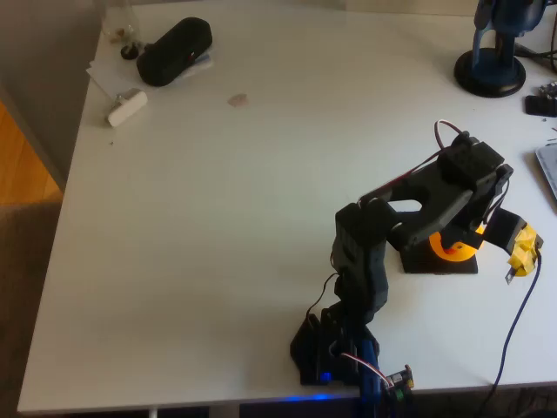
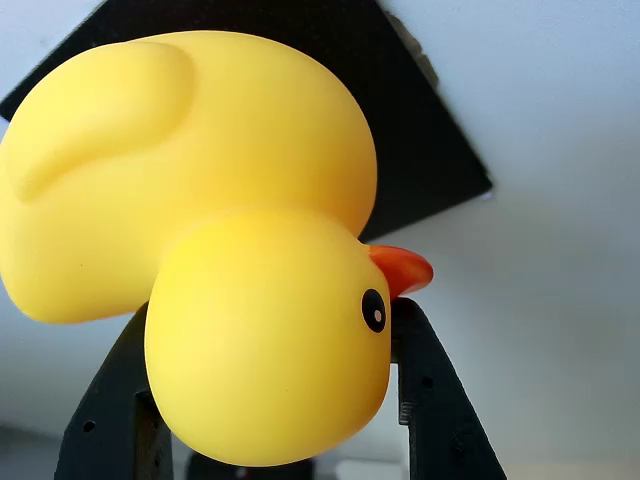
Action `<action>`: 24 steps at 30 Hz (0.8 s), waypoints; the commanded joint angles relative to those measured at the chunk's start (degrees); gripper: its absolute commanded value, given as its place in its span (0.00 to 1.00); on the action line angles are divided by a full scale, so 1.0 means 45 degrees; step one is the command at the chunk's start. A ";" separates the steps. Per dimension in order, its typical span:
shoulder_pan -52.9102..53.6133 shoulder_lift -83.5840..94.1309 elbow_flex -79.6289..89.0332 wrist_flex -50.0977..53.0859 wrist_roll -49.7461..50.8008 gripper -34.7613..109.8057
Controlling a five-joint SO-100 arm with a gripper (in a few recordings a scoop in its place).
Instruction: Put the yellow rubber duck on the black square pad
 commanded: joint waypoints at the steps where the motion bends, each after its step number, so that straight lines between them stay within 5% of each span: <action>1: 0.0137 0.0293 -0.0449 0.0117 -0.0137 0.34; 12: 0.0137 0.0293 -0.0449 0.0156 -0.0176 0.47; 24: -0.1289 0.0488 -0.0449 0.0254 0.0000 0.47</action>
